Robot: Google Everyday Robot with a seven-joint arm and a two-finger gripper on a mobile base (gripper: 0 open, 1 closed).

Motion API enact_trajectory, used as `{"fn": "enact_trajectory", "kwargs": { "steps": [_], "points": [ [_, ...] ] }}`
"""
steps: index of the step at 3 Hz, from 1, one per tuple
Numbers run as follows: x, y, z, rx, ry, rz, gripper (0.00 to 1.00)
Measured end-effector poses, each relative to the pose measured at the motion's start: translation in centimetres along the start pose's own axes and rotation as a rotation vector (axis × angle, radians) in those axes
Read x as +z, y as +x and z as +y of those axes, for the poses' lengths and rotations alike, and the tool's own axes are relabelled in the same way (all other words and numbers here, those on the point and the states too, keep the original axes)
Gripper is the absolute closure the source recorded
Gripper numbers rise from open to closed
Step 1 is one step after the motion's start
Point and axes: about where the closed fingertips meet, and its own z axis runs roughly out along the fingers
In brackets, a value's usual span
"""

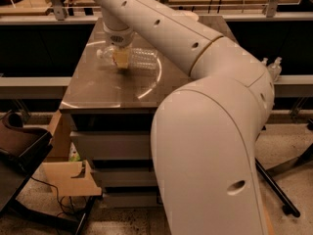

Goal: Place water bottle upright

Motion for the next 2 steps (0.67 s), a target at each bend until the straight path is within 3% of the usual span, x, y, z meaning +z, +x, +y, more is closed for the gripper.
{"fn": "enact_trajectory", "kwargs": {
  "steps": [1, 2],
  "points": [
    [-2.9, -0.9, -0.8, -0.025, -0.014, -0.105, 1.0],
    [-5.5, -1.1, -1.5, -0.047, -0.041, -0.277, 1.0]
  ]
}}
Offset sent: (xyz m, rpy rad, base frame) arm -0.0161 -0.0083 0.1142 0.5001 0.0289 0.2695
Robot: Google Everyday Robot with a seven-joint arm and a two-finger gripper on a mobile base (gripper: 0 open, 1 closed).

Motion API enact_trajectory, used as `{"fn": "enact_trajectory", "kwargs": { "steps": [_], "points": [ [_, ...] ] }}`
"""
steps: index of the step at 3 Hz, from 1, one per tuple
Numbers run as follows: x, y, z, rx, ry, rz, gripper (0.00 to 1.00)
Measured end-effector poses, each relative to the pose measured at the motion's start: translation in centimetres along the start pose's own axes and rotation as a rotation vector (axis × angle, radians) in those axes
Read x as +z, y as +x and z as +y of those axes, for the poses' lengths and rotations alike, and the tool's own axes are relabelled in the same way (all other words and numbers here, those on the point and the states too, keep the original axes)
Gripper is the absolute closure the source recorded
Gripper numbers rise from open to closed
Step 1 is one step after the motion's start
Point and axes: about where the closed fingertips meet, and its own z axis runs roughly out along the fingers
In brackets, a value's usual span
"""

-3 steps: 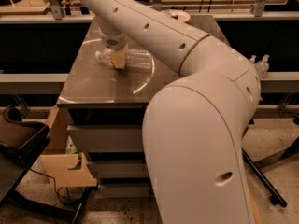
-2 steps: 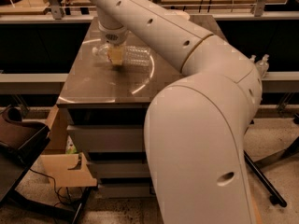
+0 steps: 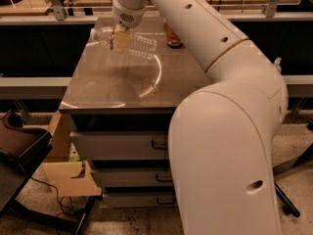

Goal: Place water bottle upright

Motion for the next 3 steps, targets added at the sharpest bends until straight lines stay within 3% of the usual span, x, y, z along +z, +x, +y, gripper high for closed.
{"fn": "enact_trajectory", "kwargs": {
  "steps": [1, 2, 3],
  "points": [
    [-2.3, -0.8, -0.4, 0.095, -0.042, -0.327, 1.0],
    [-4.3, -1.9, -1.0, 0.196, -0.051, -0.518, 1.0],
    [-5.9, -2.0, -1.5, 0.308, -0.022, -0.605, 1.0]
  ]
}}
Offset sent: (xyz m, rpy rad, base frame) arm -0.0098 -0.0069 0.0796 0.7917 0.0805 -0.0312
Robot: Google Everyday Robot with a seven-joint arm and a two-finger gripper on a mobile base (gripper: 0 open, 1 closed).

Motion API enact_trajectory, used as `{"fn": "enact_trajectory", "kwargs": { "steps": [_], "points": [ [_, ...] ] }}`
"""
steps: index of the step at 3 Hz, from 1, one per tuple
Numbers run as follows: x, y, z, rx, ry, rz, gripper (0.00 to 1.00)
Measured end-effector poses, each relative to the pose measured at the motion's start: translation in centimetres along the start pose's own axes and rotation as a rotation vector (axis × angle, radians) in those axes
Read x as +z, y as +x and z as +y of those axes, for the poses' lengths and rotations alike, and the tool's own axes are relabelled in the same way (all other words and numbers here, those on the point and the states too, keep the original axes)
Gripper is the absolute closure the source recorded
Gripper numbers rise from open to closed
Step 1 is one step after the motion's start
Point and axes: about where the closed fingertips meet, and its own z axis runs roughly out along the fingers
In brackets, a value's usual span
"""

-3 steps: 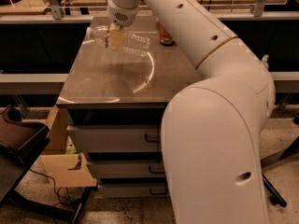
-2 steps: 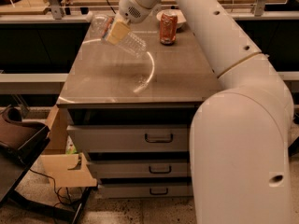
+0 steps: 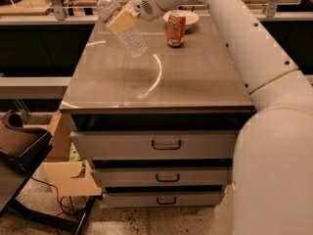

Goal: Place water bottle upright

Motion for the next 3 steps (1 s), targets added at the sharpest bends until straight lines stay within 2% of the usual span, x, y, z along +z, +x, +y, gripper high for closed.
{"fn": "enact_trajectory", "kwargs": {
  "steps": [1, 2, 3],
  "points": [
    [-0.9, -0.2, 0.3, 0.083, 0.084, -0.056, 1.0],
    [-1.8, 0.7, 1.4, 0.125, 0.165, -0.095, 1.0],
    [-1.1, 2.3, 2.9, 0.136, 0.221, -0.144, 1.0]
  ]
}}
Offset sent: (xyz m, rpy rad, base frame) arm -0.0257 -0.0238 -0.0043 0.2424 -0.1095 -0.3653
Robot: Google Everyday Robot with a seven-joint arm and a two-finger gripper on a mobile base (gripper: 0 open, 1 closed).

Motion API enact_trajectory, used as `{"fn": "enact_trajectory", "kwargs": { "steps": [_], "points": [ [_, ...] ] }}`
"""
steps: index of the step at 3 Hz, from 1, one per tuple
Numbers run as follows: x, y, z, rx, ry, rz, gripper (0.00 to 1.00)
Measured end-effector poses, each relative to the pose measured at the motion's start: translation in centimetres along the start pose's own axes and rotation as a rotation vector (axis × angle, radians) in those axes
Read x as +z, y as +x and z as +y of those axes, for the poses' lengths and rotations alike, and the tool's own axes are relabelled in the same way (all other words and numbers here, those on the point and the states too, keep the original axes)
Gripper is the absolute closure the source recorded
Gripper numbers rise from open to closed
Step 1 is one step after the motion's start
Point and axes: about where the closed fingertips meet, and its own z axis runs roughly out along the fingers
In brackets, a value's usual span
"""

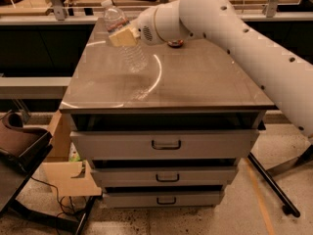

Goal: Place water bottle upright

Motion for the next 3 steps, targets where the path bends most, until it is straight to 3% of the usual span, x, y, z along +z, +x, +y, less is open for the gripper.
{"fn": "enact_trajectory", "kwargs": {
  "steps": [2, 3],
  "points": [
    [1.6, -1.5, 0.2, -0.025, 0.086, -0.201, 1.0],
    [2.4, -2.3, 0.1, -0.04, 0.106, -0.269, 1.0]
  ]
}}
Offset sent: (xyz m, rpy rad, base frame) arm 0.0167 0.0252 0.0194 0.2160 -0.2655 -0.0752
